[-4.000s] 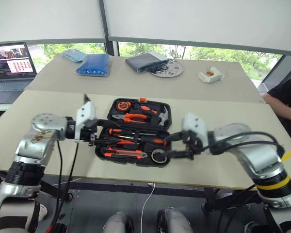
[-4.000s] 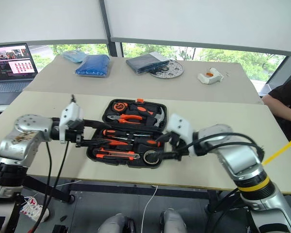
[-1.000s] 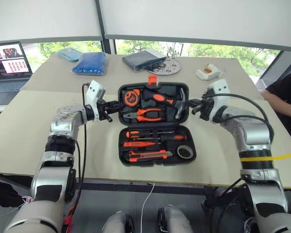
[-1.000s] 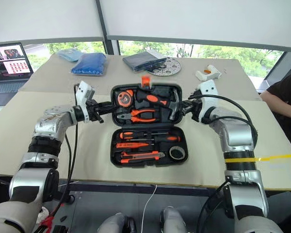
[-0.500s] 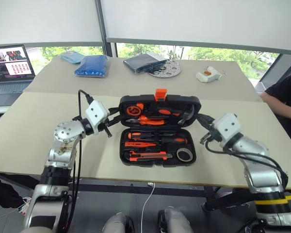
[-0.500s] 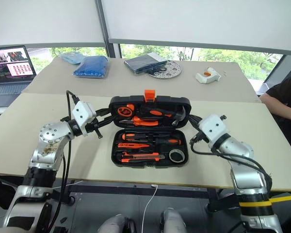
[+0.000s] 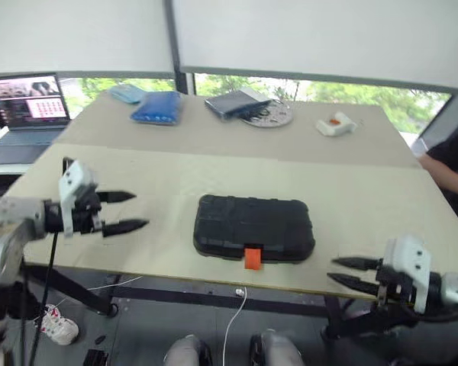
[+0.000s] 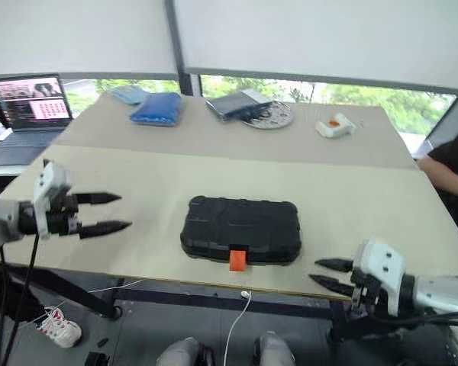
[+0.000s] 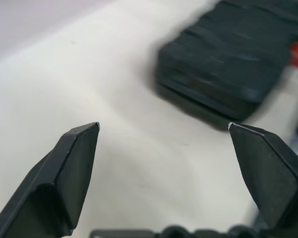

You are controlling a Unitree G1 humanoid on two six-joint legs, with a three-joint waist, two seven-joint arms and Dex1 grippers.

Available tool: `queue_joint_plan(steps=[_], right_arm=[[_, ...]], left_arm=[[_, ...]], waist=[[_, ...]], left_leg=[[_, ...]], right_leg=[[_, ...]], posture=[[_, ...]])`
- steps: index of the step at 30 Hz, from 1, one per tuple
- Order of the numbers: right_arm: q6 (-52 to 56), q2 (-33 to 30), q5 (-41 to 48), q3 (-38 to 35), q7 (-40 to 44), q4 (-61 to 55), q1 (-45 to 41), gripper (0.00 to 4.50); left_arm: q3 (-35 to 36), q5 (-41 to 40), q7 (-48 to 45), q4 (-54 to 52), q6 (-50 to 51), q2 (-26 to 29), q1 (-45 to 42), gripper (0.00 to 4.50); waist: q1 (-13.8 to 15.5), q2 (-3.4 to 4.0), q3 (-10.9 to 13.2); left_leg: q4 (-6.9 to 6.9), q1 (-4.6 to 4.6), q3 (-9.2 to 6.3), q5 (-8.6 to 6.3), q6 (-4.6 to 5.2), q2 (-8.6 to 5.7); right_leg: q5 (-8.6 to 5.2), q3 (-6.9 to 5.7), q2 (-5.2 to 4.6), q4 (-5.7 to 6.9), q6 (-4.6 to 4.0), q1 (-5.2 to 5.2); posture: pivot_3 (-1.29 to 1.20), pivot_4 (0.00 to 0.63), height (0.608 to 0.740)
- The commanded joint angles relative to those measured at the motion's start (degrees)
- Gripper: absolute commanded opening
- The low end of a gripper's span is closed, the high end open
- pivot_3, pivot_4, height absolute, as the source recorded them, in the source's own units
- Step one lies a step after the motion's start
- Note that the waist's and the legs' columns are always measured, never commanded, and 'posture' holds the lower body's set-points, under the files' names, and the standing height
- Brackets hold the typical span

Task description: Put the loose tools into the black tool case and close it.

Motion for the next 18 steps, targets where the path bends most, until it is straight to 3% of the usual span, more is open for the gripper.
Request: queue_joint_plan(steps=[1,5,6,9,14,18], right_arm=[[0.5,0.2,-2.6,6.9,-0.9,-1.1,-5.6,0.03],[-0.9,1.0,-7.1,13.1,-1.6,1.3,-10.9,0.0],[-1.6,1.4,-8.7,15.1,-1.6,2.5,-12.7,0.0],[-1.9,2.6,-12.0,19.2,-2.3,5.3,-17.1,0.0],[-1.1,3.9,-16.8,22.4,-4.7,8.9,-22.4,0.0],[-1.4,6.4,-21.2,21.2,-10.9,14.5,-27.7,0.0]], left_arm=[[-10.9,11.5,1.0,17.9,-14.4,-9.9,-15.9,3.05],[-15.0,18.5,3.1,35.3,-25.6,-17.7,-26.7,1.54],[-16.2,20.5,5.3,40.4,-29.2,-20.3,-29.4,1.14],[-18.7,25.4,10.2,50.6,-35.4,-25.8,-34.6,0.09],[-19.6,27.7,4.9,56.3,-41.4,-29.8,-36.6,0.02],[-20.0,25.7,-11.5,53.7,-41.4,-30.3,-34.7,0.02]], waist=[[0.4,-0.05,0.0],[0.5,-0.22,-0.1],[-0.1,-0.24,-0.1],[-0.9,-0.35,-0.1],[-1.4,-0.39,-0.1],[-2.0,-0.5,0.0]], left_leg=[[0.02,-0.12,-0.01,0.03,0.03,-0.07],[0.39,-1.07,-0.01,0.28,0.11,-0.35],[0.55,-1.22,-0.05,0.56,0.78,-0.49],[0.54,-1.45,-0.04,0.45,0.91,-0.71],[0.18,-1.49,-0.06,0.44,0.92,-0.91],[0.36,-1.48,-0.08,0.45,0.9,-0.82]], right_leg=[[0.03,0.06,0.08,-0.03,0.03,-0.06],[0.53,0.2,0.4,-0.05,0.3,-0.37],[0.65,0.19,0.48,-0.02,0.43,-0.42],[0.61,0.19,0.54,-0.04,0.44,-0.64],[0.49,0.12,0.49,-0.41,0.64,-0.64],[0.27,0.11,0.42,-0.32,1.08,-0.62]], posture=[[0.0,0.15,0.718],[0.0,0.15,0.718],[0.0,0.15,0.718],[0.0,0.15,0.718],[0.0,0.15,0.718],[0.0,0.15,0.718]])
